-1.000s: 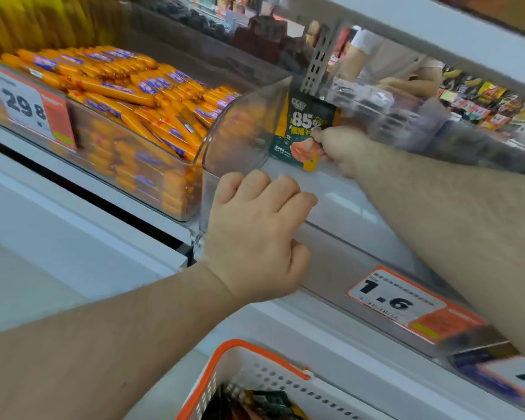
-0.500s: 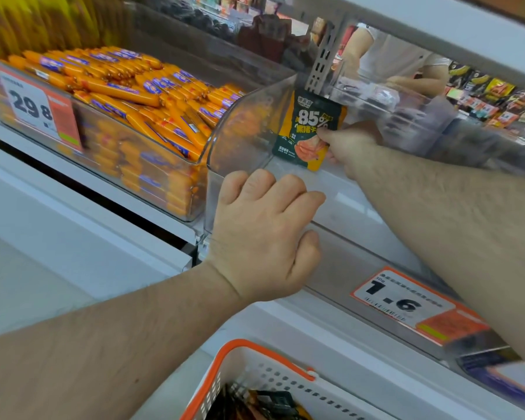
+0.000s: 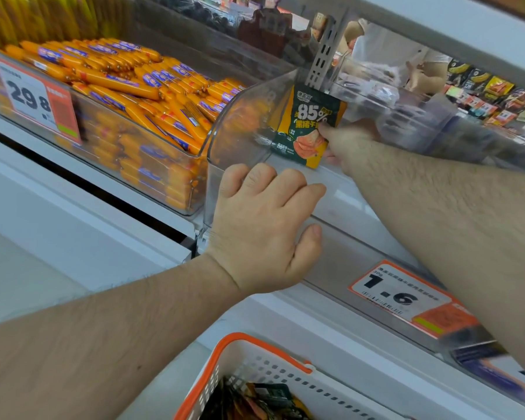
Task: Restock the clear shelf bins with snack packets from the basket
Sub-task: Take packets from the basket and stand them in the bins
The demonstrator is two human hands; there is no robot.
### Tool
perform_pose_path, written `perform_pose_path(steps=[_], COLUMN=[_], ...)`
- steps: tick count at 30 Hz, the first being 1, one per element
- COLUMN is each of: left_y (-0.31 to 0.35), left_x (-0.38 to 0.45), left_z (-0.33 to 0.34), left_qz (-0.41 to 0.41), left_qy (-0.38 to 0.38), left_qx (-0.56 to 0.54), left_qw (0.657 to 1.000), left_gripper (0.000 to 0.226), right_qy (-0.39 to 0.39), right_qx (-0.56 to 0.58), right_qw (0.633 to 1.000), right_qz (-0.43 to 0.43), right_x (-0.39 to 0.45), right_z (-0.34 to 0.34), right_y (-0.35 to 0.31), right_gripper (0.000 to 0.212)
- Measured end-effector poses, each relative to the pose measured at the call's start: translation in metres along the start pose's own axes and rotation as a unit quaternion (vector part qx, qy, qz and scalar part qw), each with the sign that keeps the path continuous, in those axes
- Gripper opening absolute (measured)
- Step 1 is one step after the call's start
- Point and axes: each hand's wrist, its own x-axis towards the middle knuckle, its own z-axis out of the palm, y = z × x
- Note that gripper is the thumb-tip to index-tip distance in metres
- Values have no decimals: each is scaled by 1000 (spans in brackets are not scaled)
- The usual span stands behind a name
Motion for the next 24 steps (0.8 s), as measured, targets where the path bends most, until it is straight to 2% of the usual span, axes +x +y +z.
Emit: perform_pose_path(steps=[5,8,11,14,16,18,21,22,23,24], left_y=[3,8,15,26,33,38,42,44,46,49], left_x=[0,2,-4,-19,-33,-48,-70,-77,-84,-91], left_z=[-3,-9,-15,-19,-17,-12,-7,-8,-8,-6], left_qz=[-12,-33,35,95,69,19,-13,-26,-44,-53], left_qy=[-15,1,51,28,-28,-111,-212,-245,-282,-319], left_qx=[-17,-78,-138,-185,-229,-256,-275,-280,-282,-277], left_qw=[1000,996,988,978,971,960,938,928,916,905], left_gripper=[44,42,33,27,25,28,34,31,24,15], right_qy=[22,16,39,56,58,78,174,187,181,161], right_qx=[-8,-25,-37,-82,-142,-189,-133,-98,-69,-49], right_qw=[1000,1000,998,995,985,952,856,829,821,832], right_qz=[9,9,30,3,-84,-227,-469,-517,-537,-528], right_x=[-15,-28,-40,-59,-82,-115,-170,-188,-207,-226], right_z=[-6,-17,-22,-23,-28,-36,-51,-54,-54,-50], right_y=[-5,-9,-15,-16,-13,-8,2,12,25,45], right_gripper=[31,29,28,24,24,28,20,18,17,16])
